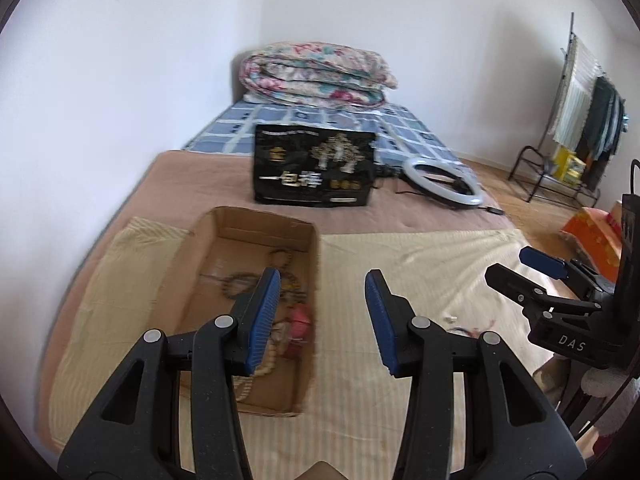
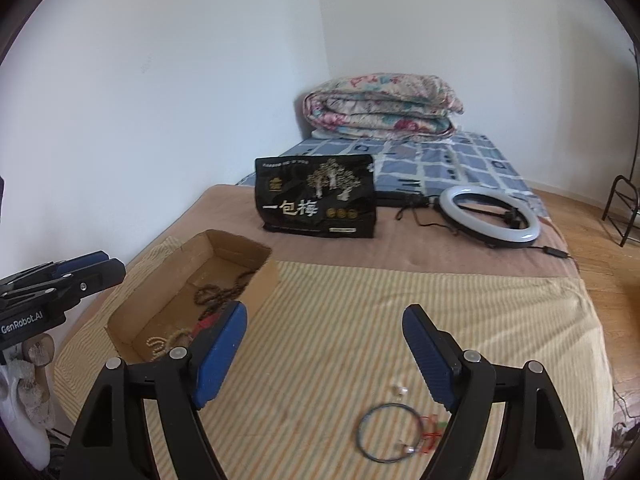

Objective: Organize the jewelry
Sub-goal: 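Move both tools back over the bed toward the blue bangle and green pendant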

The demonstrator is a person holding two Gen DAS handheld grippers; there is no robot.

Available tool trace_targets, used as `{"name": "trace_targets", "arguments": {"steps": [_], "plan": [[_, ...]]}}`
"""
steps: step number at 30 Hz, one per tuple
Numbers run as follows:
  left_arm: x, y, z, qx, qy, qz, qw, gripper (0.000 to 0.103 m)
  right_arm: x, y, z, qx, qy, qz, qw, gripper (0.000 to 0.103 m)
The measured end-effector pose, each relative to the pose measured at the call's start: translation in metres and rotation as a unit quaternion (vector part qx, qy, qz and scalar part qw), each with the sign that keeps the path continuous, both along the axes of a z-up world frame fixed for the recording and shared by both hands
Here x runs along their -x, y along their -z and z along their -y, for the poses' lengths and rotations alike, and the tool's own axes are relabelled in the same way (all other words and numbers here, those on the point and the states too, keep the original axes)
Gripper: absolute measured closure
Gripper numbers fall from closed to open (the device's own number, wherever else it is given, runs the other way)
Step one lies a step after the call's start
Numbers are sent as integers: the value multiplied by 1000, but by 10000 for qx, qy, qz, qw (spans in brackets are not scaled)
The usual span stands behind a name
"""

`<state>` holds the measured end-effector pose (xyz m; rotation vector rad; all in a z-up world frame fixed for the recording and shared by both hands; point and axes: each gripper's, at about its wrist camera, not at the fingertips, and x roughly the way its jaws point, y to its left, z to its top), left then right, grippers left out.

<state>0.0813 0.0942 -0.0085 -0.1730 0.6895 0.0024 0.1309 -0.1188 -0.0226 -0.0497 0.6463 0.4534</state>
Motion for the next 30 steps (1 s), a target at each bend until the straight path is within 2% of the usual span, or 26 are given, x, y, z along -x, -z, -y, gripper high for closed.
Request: {"name": "trace_targets", "arguments": {"steps": [5,13,18,24,30], "plan": [[-6,2,25,35,303,11,9995,58,14,-7,37,15,283,309,9991,18],[-19,15,65,103,793,-248,9965,58,18,-6,95,-115,766,282,9966,12],[-26,23,82,90,913,-385,9950,58,12,7,127,-129,988,-32,9950,11],[-35,36,94,143,988,-612,9931,58,0,37,152,-204,1150,-680,9908,11],[-40,46,100,170,1056,-762,9913,58,-10,73,152,-116,898,-1369,9864,20]]}}
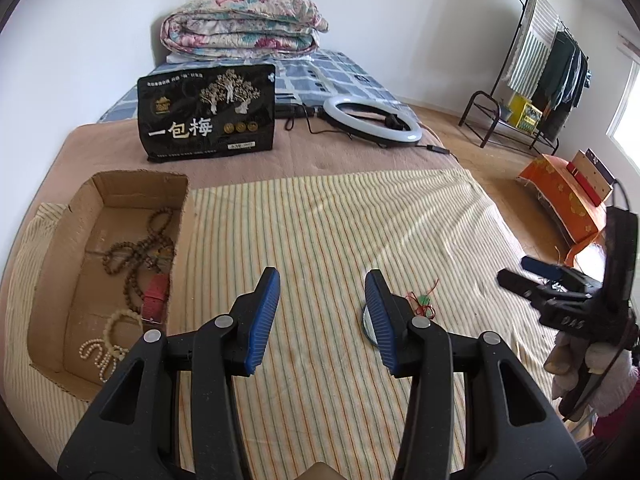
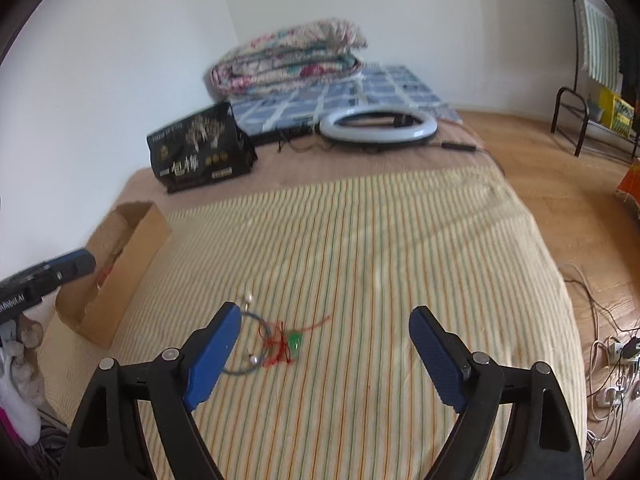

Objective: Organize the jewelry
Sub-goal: 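Move both tools back over the bed toward the blue bangle and green pendant, then close the right tool on the green pendant's red string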

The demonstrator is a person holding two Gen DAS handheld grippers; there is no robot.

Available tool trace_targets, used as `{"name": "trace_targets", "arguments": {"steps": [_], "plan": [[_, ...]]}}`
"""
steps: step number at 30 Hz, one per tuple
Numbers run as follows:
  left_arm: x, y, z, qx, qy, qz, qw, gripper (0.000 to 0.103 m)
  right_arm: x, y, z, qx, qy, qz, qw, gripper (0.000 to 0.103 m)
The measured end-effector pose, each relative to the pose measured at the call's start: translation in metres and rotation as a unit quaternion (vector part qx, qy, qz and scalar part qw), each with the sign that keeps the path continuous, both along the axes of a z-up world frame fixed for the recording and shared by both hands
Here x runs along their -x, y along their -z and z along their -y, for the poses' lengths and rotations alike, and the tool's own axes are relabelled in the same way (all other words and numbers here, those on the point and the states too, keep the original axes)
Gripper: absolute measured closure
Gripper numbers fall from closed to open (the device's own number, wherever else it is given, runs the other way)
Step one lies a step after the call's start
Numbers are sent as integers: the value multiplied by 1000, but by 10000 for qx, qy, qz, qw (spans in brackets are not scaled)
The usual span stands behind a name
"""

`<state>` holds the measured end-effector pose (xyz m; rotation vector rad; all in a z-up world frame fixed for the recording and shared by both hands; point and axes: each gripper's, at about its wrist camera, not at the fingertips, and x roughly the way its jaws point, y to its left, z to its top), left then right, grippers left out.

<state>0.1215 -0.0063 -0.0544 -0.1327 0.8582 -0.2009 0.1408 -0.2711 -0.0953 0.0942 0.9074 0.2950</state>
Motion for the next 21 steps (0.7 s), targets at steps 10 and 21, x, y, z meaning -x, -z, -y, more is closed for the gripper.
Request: {"name": "trace_targets", "arguments": {"steps": [10,21], "plan": [[-10,31,15,51,238,-484,9985,58,-17,49,-15,-276,-443,-905,9945,55],[-13,53,28,126,483,-860,9950,58,-23,65,-33,-35,-738,-960,9926,68]]}}
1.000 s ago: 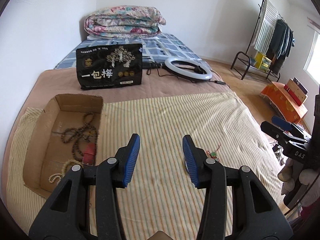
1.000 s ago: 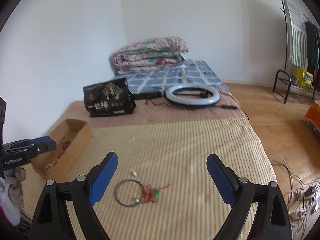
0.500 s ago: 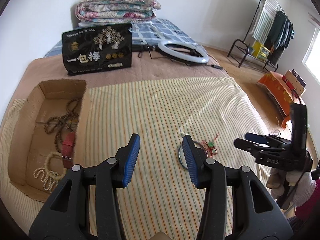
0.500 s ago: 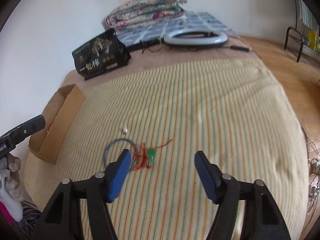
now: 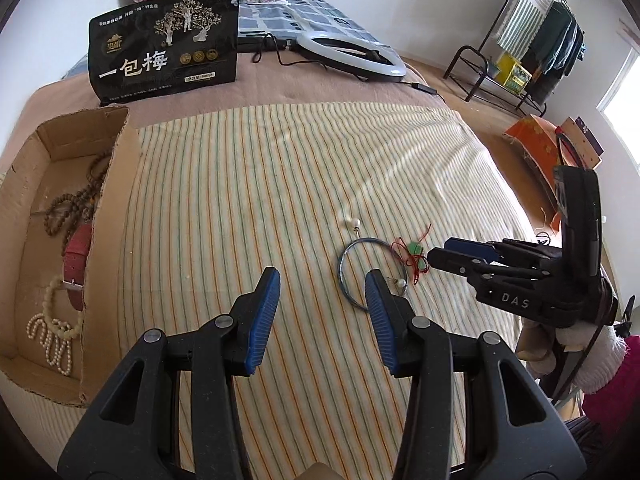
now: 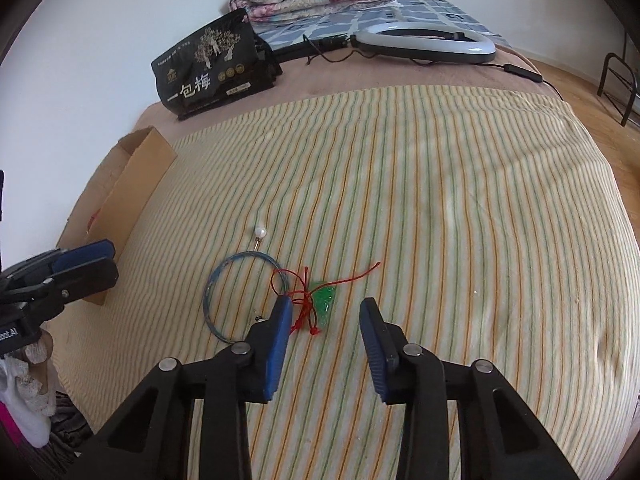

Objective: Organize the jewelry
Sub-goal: 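Close the right tool on the green pendant's red string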

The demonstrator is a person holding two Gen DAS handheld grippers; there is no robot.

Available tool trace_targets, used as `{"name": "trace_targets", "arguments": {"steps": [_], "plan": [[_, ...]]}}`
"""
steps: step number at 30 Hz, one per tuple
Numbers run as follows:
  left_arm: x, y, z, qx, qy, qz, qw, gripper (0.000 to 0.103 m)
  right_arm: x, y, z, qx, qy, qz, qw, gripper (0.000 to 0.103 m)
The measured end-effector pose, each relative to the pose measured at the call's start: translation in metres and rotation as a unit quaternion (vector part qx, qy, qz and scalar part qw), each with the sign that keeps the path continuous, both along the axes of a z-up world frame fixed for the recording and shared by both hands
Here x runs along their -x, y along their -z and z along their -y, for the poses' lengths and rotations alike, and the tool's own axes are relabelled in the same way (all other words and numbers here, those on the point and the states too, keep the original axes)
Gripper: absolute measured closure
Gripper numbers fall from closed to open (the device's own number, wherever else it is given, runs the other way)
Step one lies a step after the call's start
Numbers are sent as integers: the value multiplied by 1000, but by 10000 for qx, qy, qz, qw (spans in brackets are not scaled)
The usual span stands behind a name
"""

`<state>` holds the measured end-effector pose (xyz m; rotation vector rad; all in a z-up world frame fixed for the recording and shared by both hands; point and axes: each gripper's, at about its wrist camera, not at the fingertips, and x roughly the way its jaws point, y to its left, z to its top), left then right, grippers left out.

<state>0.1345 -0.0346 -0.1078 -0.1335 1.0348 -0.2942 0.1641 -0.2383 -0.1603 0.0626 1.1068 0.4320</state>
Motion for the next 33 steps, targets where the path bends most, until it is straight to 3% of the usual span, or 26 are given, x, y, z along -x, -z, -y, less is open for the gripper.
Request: {"name": "trace_targets", "arguments": {"steps": [12,21,25,27,33], "plan": [[-2,3,-1,28,-26,-18,10000,58,-2,10,-16,430,-218,87,9988,71],[0,8,4,-11,6,52,10000,58,-2,16,-24,934,-340,266,9947,82],[3,15,17,-98,298,57,9995,56,-5,16,-20,934,-366,279,9946,87],[4,19,23,-125,419,57,9990,46,-5,16,-19,972,-405,311,9939,88],[7,34,44,-68,752,-64,9971,40,-6,16,-10,1063,-462,377,9925,89]]}}
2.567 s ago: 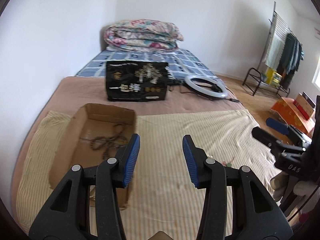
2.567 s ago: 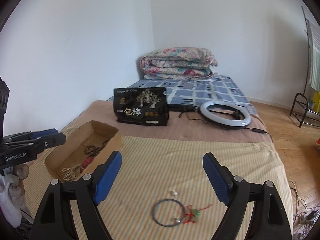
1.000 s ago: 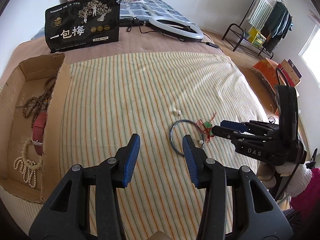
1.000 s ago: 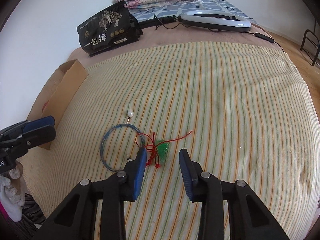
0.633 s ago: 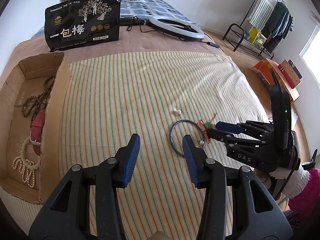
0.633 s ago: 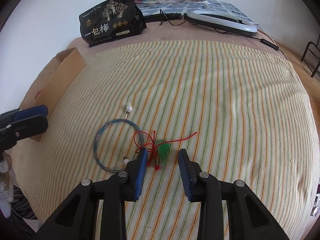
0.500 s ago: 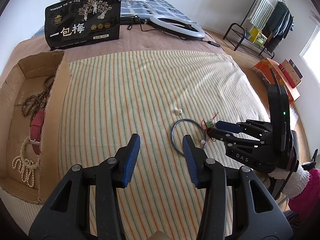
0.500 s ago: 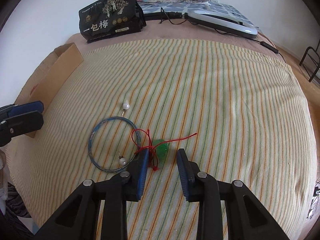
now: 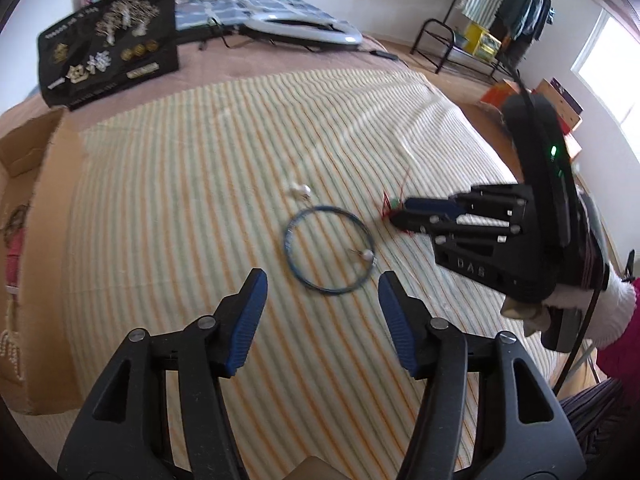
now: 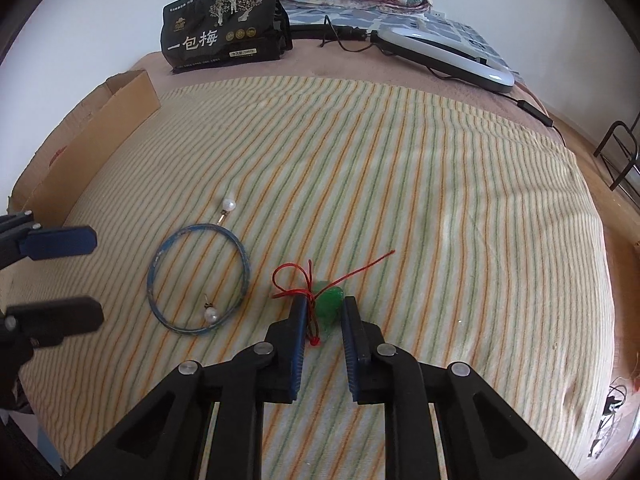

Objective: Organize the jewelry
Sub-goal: 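Close the right tool on the green pendant's red string, then lower the left tool onto the blue bangle and close on it while the right tool holds the pendant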

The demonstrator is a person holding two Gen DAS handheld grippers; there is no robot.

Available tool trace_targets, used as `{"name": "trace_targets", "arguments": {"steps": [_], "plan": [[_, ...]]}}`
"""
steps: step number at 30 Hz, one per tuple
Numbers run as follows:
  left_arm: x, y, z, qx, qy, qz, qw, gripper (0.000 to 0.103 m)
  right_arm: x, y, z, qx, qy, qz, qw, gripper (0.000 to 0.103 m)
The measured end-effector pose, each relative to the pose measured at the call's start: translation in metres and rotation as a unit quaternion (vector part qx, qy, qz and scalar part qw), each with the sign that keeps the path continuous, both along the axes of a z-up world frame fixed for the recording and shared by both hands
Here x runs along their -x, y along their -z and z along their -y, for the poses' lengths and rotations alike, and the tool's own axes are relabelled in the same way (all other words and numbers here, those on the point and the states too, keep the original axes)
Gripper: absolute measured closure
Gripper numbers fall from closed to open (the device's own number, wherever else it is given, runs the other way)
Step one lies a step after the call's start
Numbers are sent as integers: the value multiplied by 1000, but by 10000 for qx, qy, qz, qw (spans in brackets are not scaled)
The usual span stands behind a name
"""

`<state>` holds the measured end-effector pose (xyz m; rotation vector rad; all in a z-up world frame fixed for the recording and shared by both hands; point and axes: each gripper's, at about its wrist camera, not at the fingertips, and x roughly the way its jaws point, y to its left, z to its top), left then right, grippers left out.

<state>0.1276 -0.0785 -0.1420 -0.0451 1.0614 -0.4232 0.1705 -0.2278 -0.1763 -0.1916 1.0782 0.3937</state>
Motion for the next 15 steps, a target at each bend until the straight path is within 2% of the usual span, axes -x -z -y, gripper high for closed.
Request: {"name": "trace_targets", "arguments": {"steps": [2,10,15], "plan": [[-1,4,5,4,-10,-80,10000,36,-1,0,4,-7,11,0,10000,89],[-7,23,30,-407,139,-62,9991,36,-3,1,18,-99,60,-13,9999,89],[-13,30,35,-445,36,-148,9989,34,-5,2,20,-175,58,-39,9998,89]]}}
